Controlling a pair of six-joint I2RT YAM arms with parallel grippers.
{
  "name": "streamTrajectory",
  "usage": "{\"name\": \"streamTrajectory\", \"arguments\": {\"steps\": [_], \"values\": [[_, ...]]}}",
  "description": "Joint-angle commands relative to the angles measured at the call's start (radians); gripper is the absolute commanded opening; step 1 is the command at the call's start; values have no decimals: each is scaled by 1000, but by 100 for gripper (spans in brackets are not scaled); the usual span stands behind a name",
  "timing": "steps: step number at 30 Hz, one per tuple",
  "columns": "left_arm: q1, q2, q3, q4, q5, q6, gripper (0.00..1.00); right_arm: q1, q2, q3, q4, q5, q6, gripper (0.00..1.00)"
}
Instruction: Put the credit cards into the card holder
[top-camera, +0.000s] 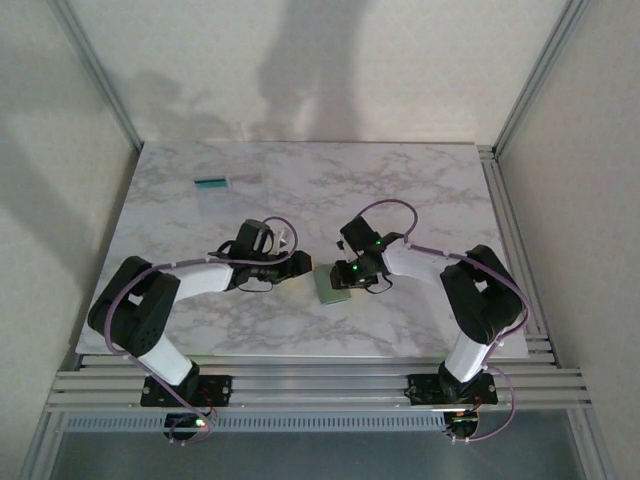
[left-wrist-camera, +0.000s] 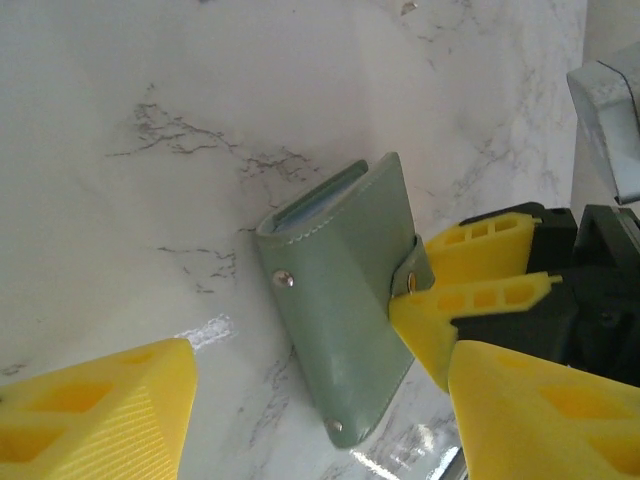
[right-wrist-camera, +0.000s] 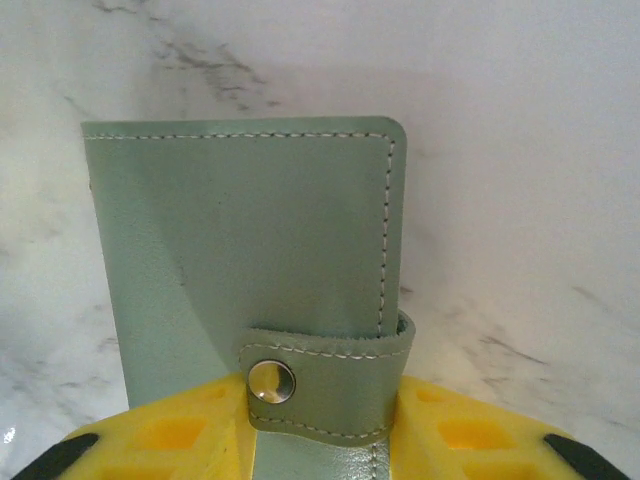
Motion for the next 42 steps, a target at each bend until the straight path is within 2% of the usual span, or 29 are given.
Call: {"name": "streamTrajectory", "arguments": {"steps": [1,4,8,13,15,18,21,24,32,37,39,42], "values": [[-6,27,29,6,-11,-5,62,2,-5,-40,83,-154,65,36],[-5,57,39,3,6,-8,54,2,-8,-81,193,-226,117,35],[-5,82,50,-13,-17,-3,49,2,22,-89,269,-286,156,34],[-6,102,75,-39,-25,15,28,2,17,-116,329,-305,161,37],[-6,105,79,-50,-36,16,16,3,-1,-110,287,-265,129,41],[-6,104,81,-55,-32,17,3,17,-61,-126,225,-123,60,56],[-5,96,77,-75,-59,28,0,44,-104,-118,169,-15,-6,65],[-9,94,75,-61,-43,7,0,106,-115,-80,105,94,-32,65],[-13,91,89,-73,-28,11,0,196,-31,23,40,375,-18,48],[-13,90,83,-86,-36,22,0,197,-1,54,20,457,-3,30],[-13,86,83,-86,-29,25,0,197,-2,54,7,495,8,12],[-11,79,82,-102,-52,42,0,198,-5,55,8,469,-2,12]]}}
